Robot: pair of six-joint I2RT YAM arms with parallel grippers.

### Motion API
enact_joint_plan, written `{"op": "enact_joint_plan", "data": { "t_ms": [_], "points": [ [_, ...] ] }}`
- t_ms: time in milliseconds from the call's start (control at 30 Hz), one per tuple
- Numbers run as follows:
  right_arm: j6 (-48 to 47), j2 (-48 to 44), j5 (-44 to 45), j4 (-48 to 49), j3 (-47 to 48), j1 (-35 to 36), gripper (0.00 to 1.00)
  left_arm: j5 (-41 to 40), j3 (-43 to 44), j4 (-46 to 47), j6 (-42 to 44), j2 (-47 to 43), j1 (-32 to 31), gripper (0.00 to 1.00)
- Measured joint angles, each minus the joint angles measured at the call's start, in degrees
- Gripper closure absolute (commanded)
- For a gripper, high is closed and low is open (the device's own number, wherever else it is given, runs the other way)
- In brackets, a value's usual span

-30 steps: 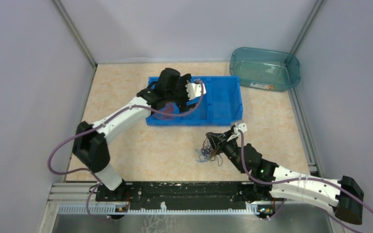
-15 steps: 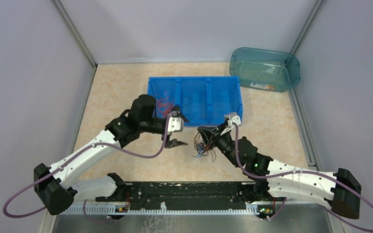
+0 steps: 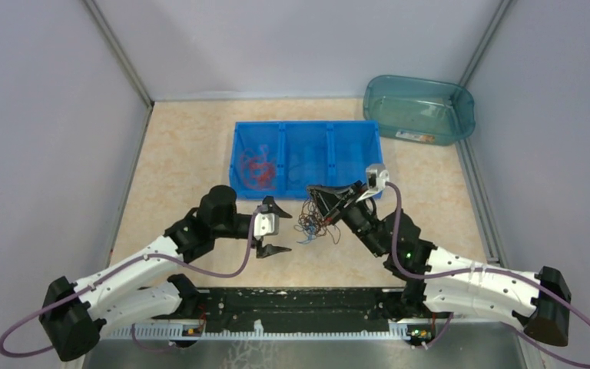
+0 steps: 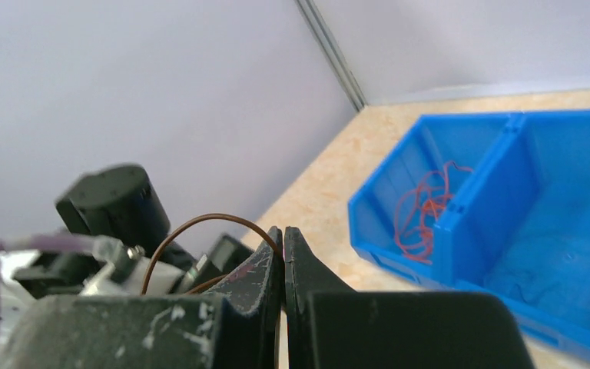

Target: Untangle the cables

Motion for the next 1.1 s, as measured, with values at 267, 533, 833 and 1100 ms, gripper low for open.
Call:
{"op": "enact_joint_plan", "data": {
  "t_ms": [267,533,833,1100],
  "points": [
    [2.16,0.09,-0.07,3.28,3.32,0.00,1.00,-7.39,-2.27,10.27,-3.10,-0.44,-7.78,0.32],
    [3.02,0.39,0.63,4.33,3.69,0.00,1.00,-14.80,-2.27,14.78,-3.39,3.02,-9.03,0.71],
    [1.66,-0.66,2.32,3.65,3.69,0.00,1.00,-18.38,-2.27,12.07,0.07,-0.24,-9.05,1.00],
    [-2.21,-7.50,8.92,-3.52,1.09,-0.02,1.00,-17.97,-2.08,2.99,9.18,-8.85,-9.05,1.00]
  ]
}}
